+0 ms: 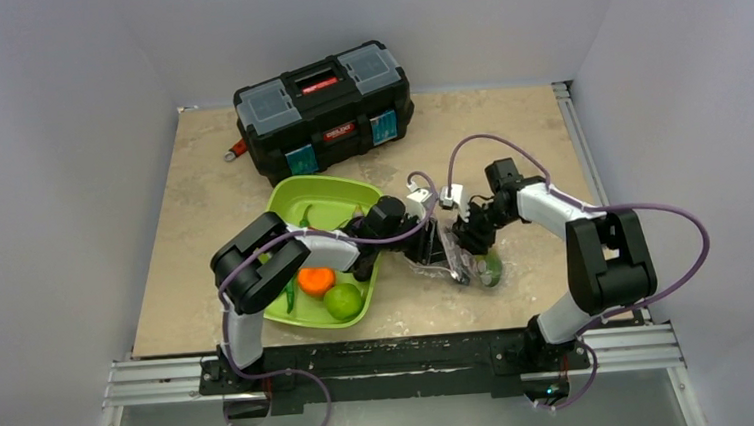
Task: Open the zip-top bag and remove the fake food
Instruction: Pick up the fake fruit from the zipper food storage bag.
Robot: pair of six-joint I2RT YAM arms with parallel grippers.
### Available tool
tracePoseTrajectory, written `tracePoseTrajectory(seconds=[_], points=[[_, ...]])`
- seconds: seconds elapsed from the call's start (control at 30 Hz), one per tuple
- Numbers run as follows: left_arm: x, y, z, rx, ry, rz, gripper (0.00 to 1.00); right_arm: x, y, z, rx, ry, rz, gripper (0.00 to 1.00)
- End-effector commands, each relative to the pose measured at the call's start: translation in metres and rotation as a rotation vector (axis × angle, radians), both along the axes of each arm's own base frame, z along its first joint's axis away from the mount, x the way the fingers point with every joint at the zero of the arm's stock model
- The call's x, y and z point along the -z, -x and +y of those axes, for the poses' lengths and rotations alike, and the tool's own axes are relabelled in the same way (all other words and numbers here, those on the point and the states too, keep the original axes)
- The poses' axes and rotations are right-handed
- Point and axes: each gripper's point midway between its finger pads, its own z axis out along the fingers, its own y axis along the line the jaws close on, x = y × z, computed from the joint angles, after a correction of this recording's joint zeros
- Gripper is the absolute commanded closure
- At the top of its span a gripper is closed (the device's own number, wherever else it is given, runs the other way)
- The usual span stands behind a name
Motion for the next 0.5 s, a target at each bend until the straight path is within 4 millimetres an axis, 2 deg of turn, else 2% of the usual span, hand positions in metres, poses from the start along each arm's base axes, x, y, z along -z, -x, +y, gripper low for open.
tracePoseTrajectory(seconds=[0.0, 0.13, 0.23, 0.33, 0.47], points=[[0.005, 0.017, -0.008, 0.034, -0.005, 0.039, 0.58, -0.030, -0.024, 0.014, 0.100, -0.157, 0.005, 0.64], [-0.006, 0.021, -0.005, 0.024, 0.038, 0.040, 0.47, -0.024, -0.042, 0.000, 0.226, -0.140, -0.014, 0.75], [-0.014, 0.022, -0.001, 0.011, 0.051, 0.040, 0.46, -0.033, -0.050, -0.004, 0.275, -0.157, -0.068, 0.81], [-0.017, 0.022, 0.004, -0.017, 0.039, 0.047, 0.46, -0.042, -0.050, -0.001, 0.270, -0.188, -0.098, 0.92], [-0.013, 0.022, 0.009, -0.043, 0.026, 0.062, 0.46, -0.052, -0.041, 0.008, 0.210, -0.255, -0.088, 1.00]])
